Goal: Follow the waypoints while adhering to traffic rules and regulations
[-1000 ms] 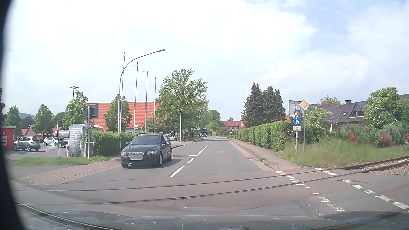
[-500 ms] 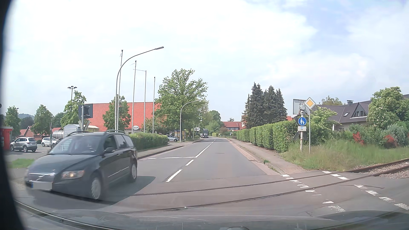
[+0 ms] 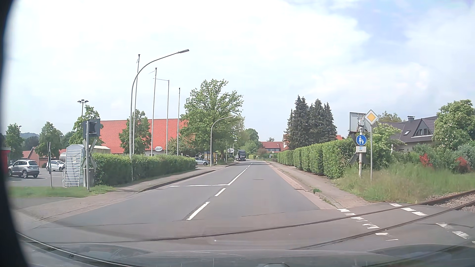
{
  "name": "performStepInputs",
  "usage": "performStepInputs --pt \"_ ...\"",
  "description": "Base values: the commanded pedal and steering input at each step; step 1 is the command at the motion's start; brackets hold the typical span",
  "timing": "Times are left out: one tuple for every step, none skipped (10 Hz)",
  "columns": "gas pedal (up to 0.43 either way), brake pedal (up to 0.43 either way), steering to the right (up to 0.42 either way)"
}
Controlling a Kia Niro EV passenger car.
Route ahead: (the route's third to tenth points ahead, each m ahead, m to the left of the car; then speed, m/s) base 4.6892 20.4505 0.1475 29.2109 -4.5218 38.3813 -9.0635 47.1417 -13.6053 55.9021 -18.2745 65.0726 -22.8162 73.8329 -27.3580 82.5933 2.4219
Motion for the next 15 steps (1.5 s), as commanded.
performStepInputs --pt "0.209 0.0 -0.114" --pt "0.209 0.0 -0.147" --pt "0.209 0.0 -0.174" --pt "0.209 0.0 -0.217" --pt "0.209 0.0 -0.266" --pt "0.209 0.0 -0.311" --pt "0.209 0.0 -0.347" --pt "0.209 0.0 -0.385" --pt "0.209 0.0 -0.424" --pt "0.209 0.0 -0.455" --pt "0.209 0.0 -0.496" --pt "0.209 0.0 -0.541" --pt "0.197 0.0 -0.578" --pt "0.189 0.0 -0.61" --pt "0.177 0.0 -0.629"
